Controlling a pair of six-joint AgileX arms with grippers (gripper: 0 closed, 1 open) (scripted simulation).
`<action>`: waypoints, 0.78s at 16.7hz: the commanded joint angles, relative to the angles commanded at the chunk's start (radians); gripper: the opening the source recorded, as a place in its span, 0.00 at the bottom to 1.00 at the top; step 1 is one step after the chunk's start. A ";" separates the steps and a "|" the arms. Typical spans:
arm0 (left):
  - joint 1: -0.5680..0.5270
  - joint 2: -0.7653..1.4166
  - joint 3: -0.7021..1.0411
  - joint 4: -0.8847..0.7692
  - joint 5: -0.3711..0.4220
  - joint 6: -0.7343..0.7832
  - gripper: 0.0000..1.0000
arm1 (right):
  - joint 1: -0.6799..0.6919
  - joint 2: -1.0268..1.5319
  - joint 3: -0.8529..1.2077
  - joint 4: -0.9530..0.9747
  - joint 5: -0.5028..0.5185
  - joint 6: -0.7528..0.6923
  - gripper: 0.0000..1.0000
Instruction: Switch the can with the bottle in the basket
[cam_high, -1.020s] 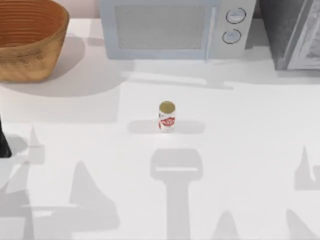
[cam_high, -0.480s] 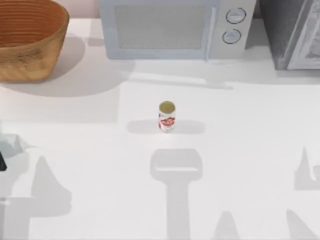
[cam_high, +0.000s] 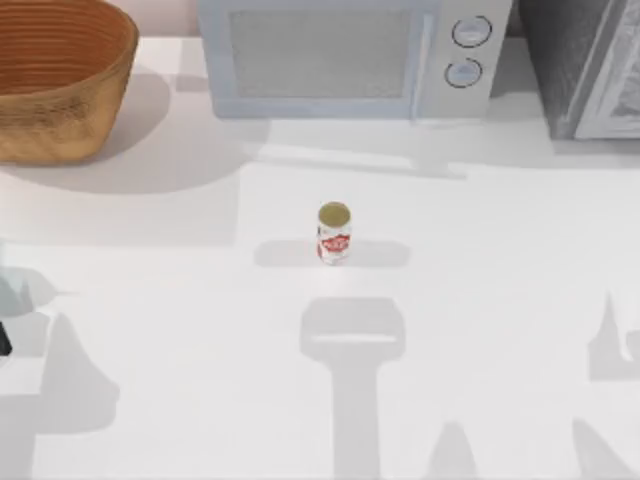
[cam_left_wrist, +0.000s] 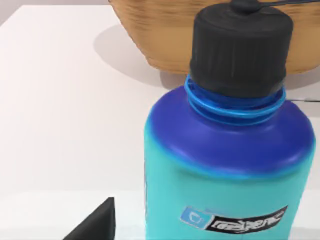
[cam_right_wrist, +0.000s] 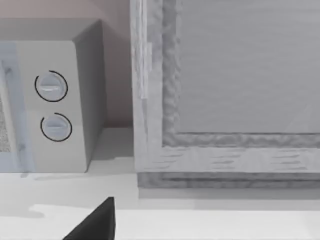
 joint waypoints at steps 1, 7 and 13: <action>0.000 0.000 0.000 0.000 0.000 0.000 1.00 | 0.000 0.000 0.000 0.000 0.000 0.000 1.00; -0.020 0.008 0.030 -0.020 -0.019 -0.005 1.00 | 0.000 0.000 0.000 0.000 0.000 0.000 1.00; -0.105 0.062 0.193 -0.118 -0.101 -0.026 1.00 | 0.000 0.000 0.000 0.000 0.000 0.000 1.00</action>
